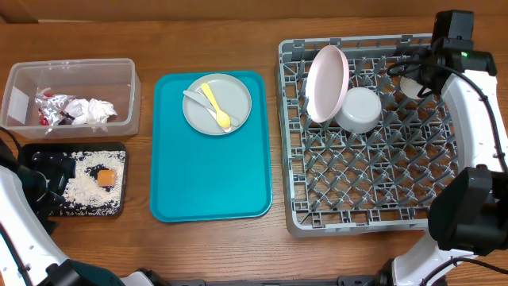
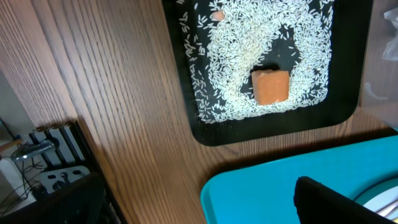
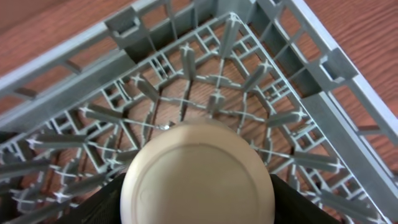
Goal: Sort waste into correct bins and load items into the dishwasher rack
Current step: 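Carry the white cup to the rack's right side and set it upright, then release the cup and move the right gripper back over the plate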
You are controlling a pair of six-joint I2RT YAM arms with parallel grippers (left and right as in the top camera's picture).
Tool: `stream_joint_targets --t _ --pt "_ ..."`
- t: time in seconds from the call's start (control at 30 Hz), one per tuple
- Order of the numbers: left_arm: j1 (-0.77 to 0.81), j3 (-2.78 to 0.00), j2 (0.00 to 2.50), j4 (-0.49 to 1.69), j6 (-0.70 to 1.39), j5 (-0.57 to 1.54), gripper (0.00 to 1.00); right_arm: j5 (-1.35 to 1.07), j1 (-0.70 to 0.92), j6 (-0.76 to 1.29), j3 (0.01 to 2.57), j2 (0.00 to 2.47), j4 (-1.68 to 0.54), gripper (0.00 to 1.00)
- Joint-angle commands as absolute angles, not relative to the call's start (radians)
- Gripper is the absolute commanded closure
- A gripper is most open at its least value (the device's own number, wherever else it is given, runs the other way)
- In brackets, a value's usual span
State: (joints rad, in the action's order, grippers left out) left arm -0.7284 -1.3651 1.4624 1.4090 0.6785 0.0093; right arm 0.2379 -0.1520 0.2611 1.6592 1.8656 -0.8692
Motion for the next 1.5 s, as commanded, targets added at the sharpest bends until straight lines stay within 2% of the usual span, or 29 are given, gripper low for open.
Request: stream_joint_targets --t 0.0,0.43,0.57,0.63,0.9,1.03,1.23,1.33,1.47 --pt "-0.733 -1.360 1.451 1.408 0.688 -0.007 0.00 0.269 -0.159 0.258 1.654 1.863 -0.897 0.60" --pt "-0.733 -1.360 1.451 1.408 0.688 -0.008 0.00 0.242 -0.159 0.263 1.637 1.877 -0.951 0.60" --pt "-0.733 -1.360 1.451 1.408 0.688 -0.007 0.00 0.242 -0.159 0.263 1.636 1.882 -0.955 0.38" --pt "-0.733 -1.360 1.451 1.408 0.688 -0.008 0.00 0.242 -0.159 0.263 1.636 1.882 -0.955 0.18" --pt "-0.733 -1.360 1.451 1.408 0.688 -0.007 0.00 0.224 -0.159 0.274 1.748 1.880 -1.047 0.00" --pt "-0.733 -1.360 1.451 1.408 0.688 -0.008 0.00 0.138 -0.158 0.288 1.910 1.880 -1.169 0.00" --pt "-0.733 -1.360 1.451 1.408 0.688 -0.008 0.00 -0.142 -0.094 0.271 2.236 1.879 -1.349 0.00" --pt "-0.733 -1.360 1.451 1.408 0.688 -0.008 0.00 -0.294 0.031 0.154 2.342 1.879 -1.362 0.00" --pt "-0.733 -1.360 1.451 1.408 0.688 -0.008 0.00 -0.265 0.204 0.053 2.341 1.884 -1.322 0.00"
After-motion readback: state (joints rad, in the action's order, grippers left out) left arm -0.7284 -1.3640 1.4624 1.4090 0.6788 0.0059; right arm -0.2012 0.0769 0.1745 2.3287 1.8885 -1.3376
